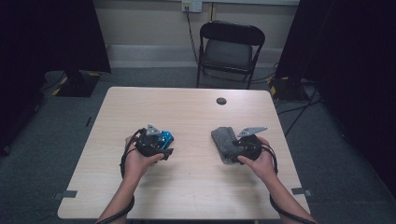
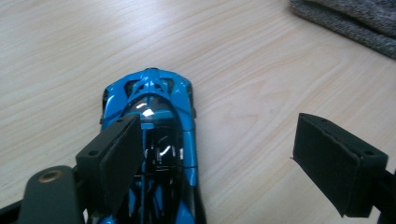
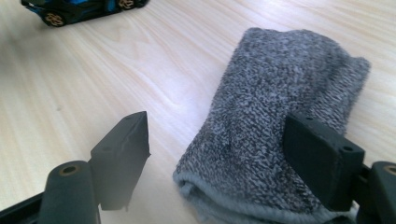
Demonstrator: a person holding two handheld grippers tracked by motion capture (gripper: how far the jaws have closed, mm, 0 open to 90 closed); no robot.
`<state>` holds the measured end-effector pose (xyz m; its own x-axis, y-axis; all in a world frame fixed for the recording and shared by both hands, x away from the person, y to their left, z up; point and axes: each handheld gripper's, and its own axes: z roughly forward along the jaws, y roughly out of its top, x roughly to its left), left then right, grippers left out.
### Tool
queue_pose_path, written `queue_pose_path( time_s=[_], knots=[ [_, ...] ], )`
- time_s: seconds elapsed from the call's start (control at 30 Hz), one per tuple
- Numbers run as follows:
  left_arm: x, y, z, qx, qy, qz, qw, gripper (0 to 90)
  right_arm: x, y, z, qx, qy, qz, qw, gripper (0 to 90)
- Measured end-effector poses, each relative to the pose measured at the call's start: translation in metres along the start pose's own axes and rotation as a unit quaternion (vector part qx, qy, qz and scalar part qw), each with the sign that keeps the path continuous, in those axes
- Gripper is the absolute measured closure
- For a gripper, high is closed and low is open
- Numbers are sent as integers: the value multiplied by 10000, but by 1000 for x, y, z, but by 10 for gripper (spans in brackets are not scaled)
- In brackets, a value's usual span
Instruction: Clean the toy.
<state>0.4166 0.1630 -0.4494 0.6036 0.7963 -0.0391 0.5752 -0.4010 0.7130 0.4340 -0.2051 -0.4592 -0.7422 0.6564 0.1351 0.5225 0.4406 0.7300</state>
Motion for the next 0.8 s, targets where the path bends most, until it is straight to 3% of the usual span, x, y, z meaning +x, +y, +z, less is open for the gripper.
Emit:
queue_pose_path(
  time_s=[0.1,0.13,0.67,0.8],
  knots=[
    [-3,-1,-1,-47,-92,-22,9999,159,5,1,0,-3,59,-13,10000,209],
    [-6,-1,-2,-70,-142,69,9999,159,6,1,0,-1,75,-51,10000,208],
    [-32,-2,-5,-78,-532,408,9977,159,21,8,-10,16,167,-368,9992,163],
    [-36,-3,-6,-79,-608,386,9974,159,27,9,-13,-7,180,-407,9990,159]
  ],
)
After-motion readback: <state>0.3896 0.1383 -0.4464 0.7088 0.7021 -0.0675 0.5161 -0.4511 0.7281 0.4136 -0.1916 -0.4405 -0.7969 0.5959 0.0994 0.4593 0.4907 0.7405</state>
